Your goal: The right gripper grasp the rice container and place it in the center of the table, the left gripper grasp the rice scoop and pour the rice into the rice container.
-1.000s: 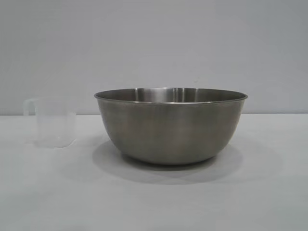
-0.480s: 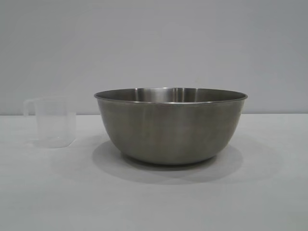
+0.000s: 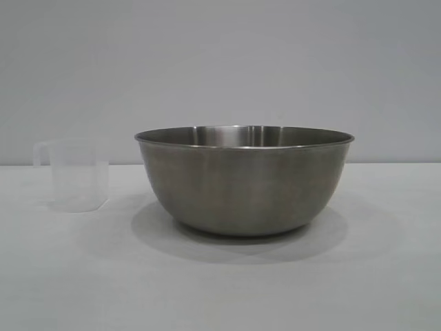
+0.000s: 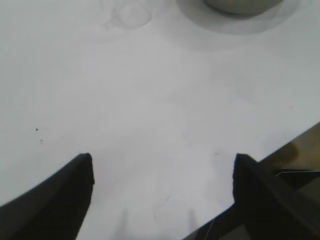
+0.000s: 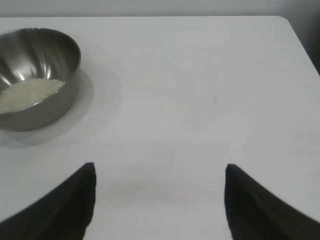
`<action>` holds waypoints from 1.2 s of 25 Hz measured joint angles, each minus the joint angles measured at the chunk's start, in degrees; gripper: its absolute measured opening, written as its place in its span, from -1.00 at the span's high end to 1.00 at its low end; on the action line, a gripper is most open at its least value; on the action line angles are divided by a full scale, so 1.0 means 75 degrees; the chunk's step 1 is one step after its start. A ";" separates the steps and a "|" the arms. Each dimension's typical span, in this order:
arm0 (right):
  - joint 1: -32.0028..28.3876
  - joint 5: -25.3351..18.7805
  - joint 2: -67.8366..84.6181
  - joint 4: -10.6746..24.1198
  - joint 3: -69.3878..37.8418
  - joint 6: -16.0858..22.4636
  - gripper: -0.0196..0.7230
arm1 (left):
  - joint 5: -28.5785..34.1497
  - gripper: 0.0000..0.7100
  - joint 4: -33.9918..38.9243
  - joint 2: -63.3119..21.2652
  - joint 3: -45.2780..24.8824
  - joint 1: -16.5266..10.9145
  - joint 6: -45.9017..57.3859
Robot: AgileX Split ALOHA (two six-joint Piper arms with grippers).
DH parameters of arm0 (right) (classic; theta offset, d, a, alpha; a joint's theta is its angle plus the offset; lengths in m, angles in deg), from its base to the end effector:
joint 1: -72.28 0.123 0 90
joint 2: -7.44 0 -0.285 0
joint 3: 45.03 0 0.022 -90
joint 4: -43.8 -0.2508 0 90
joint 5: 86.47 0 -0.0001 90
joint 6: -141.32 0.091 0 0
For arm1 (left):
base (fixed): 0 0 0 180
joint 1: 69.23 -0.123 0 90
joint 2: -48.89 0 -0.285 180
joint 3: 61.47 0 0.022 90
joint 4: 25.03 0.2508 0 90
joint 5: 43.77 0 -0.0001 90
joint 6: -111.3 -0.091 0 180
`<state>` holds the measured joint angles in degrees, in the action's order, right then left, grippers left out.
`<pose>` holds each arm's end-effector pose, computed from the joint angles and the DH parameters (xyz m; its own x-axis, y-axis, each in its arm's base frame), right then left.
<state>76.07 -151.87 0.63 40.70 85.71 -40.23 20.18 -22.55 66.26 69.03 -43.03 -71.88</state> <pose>-0.0100 0.0038 0.2675 -0.5199 -0.0390 -0.8533 -0.1102 0.9937 0.0218 0.0184 -0.0051 0.2673 -0.5538 0.3554 -0.7530 0.4573 0.8856 0.0817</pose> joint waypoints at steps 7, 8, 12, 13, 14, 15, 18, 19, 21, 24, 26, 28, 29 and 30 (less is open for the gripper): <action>0.0000 0.0000 0.0000 0.0000 0.0000 0.0000 -0.28 | 0.0000 -0.43 0.0000 -0.0032 0.0000 0.0000 0.0000; 0.0000 0.0000 0.0000 0.0000 0.0000 0.0000 -0.28 | 0.0000 -0.43 0.0000 -0.0033 0.0000 -0.0019 0.0000; 0.0000 0.0000 0.0000 0.0000 0.0000 0.0000 -0.28 | 0.0000 -0.43 0.0000 -0.0045 0.0000 -0.0748 0.0000; 0.0000 0.0000 0.0000 0.0000 0.0000 0.0000 -0.28 | 0.0000 -0.43 0.0000 -0.0063 0.0000 -0.1067 0.0000; 0.0000 0.0000 0.0000 0.0000 0.0000 0.0000 -0.28 | -0.0011 -0.43 0.0000 -0.0114 0.0000 -0.1405 0.0000; 0.0000 0.0000 0.0000 0.0000 0.0000 0.0000 -0.28 | -0.0011 -0.43 0.0000 -0.0192 0.0000 -0.1742 0.0000; 0.0000 0.0000 0.0000 0.0000 0.0000 0.0000 -0.28 | -0.0011 -0.43 0.0000 -0.0509 0.0000 -0.2603 0.0000; 0.0000 0.0000 0.0000 0.0000 0.0000 0.0000 -0.28 | -0.0011 -0.43 0.0000 -0.0599 0.0000 -0.2817 0.0000; 0.0000 0.0000 0.0000 0.0000 0.0000 0.0000 -0.28 | -0.0011 -0.43 0.0000 -0.0754 0.0000 -0.3254 0.0000; 0.0000 0.0000 0.0000 0.0000 0.0000 0.0000 -0.28 | -0.0011 -0.43 0.0000 -0.1048 0.0000 -0.3578 0.0000; 0.0000 0.0000 0.0000 0.0000 0.0000 0.0000 -0.28 | 0.0003 -0.43 0.0000 -0.1291 0.0000 -0.3610 0.0000; 0.0000 0.0000 0.0000 0.0000 0.0000 0.0000 -0.28 | 0.0003 -0.43 0.0000 -0.1385 0.0000 -0.3610 0.0000; 0.0000 0.0000 0.0000 0.0000 0.0000 0.0000 -0.28 | 0.0016 -0.43 0.0000 -0.1406 0.0000 -0.3610 0.0000; 0.0000 0.0000 0.0000 0.0000 0.0000 0.0000 -0.28 | 0.0016 -0.43 0.0000 -0.1404 0.0000 -0.3610 0.0000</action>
<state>76.07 -151.87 0.63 40.70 85.71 -40.23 20.30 -22.55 55.73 69.03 -70.11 -71.88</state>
